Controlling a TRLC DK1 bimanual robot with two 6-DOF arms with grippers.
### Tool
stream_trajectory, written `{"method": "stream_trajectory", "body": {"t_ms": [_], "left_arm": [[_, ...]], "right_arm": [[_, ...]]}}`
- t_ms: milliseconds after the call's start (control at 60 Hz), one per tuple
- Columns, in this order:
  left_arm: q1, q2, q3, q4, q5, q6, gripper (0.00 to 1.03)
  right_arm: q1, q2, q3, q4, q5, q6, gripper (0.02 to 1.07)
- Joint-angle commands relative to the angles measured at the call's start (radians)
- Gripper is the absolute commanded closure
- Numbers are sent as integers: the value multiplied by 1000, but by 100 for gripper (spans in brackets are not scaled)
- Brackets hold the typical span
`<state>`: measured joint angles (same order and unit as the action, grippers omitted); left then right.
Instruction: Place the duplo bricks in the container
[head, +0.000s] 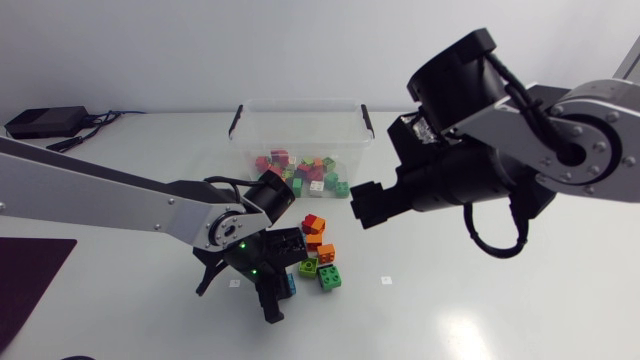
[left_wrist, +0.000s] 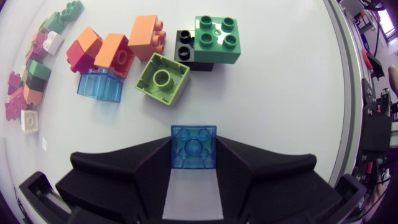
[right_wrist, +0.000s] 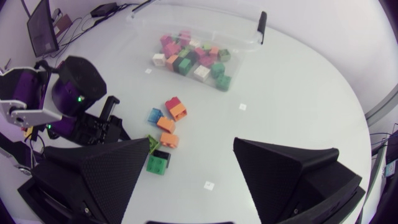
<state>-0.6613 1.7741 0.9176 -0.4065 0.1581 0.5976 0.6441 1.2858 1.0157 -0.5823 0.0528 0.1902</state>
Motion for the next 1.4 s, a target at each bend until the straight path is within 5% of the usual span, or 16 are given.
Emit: {"method": "stream_trajectory", "body": {"t_ms": [0, 1133, 1383], "left_arm": [[17, -16, -28, -11, -5, -19, 80], [269, -536, -66, -34, 15, -76, 80], [270, -567, -57, -34, 20, -84, 80]], "right_arm": [[14, 4, -42, -28, -24, 23, 13], [175, 572, 244, -221, -59, 158, 18], [173, 612, 265, -231, -45, 212, 28]]}}
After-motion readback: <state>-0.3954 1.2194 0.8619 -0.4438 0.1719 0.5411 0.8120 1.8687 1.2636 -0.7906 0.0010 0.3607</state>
